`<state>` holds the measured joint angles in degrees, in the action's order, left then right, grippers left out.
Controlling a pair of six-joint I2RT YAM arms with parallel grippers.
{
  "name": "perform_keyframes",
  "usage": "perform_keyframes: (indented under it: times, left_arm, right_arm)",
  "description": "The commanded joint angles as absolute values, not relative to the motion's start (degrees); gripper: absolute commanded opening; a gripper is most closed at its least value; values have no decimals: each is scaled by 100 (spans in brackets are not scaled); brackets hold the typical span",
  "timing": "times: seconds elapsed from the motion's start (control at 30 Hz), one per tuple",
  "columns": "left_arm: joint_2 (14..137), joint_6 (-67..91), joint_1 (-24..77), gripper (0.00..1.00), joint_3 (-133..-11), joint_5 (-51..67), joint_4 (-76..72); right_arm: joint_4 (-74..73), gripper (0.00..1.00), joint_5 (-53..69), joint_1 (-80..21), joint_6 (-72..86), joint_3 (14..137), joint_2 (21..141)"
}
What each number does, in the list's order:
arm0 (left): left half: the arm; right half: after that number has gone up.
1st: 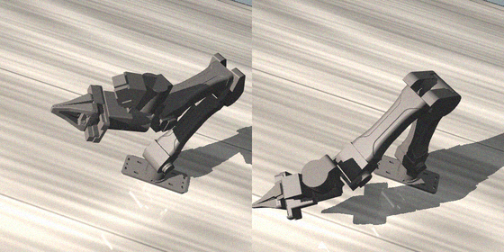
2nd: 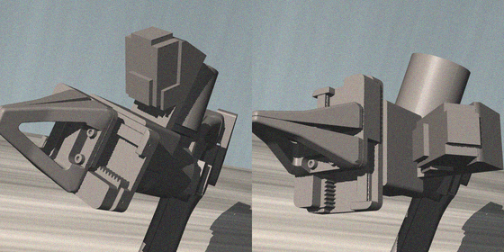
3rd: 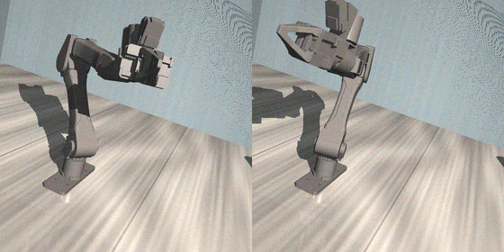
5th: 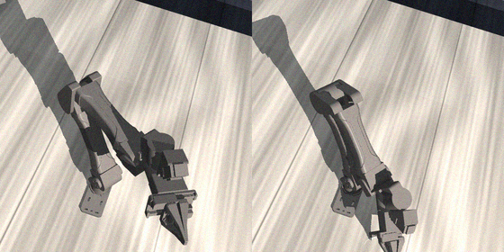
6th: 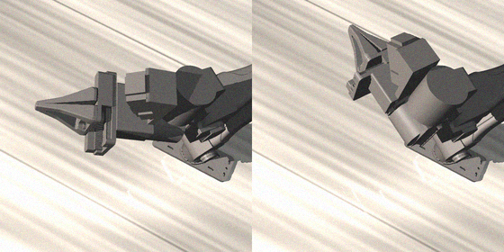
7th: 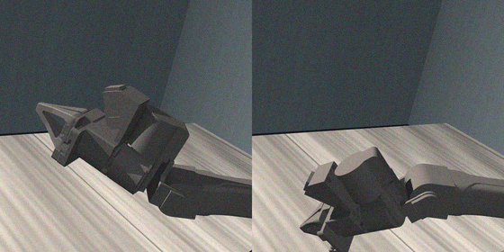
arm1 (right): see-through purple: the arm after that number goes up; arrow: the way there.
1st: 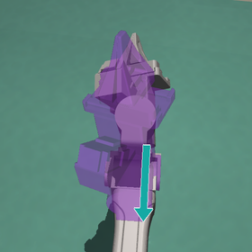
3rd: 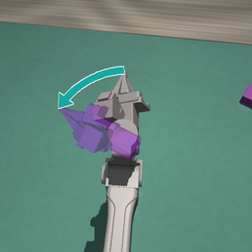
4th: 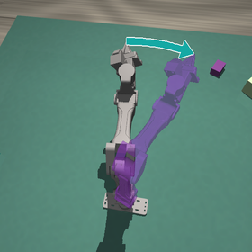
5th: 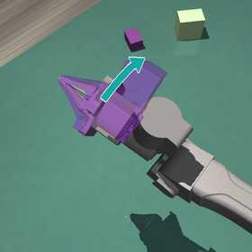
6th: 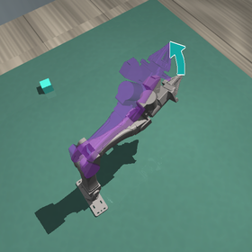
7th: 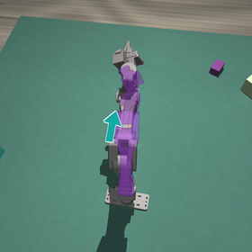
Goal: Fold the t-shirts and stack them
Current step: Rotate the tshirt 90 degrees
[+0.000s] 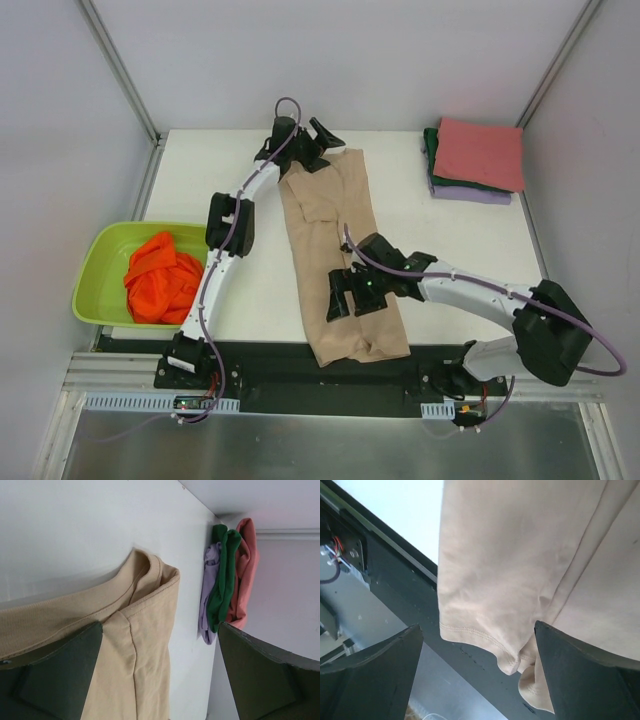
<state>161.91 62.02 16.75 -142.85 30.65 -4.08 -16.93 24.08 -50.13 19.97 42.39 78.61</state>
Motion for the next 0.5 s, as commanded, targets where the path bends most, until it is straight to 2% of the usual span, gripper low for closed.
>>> perform_keyframes:
  times: [0.0,0.17,0.27,0.47]
  left_arm:
    - [15753,5714,1600,99,-14293,3453,-413]
    - [13610,4854,1643,99,-12571,3480,-396]
    - [12449,4405,1644,99,-11946,3525,181]
    - [10181,3490,1617,99,-9620,2761,492]
  right_arm:
    - [-2951,96,1208,-5027,1337,4991,7507]
    - [-3305,96,-402,-5001,1046,5317,6987]
    - [-3322,96,-501,-4843,678,5834,7346]
    - [-3314,96,-63,-4176,44,7503,9032]
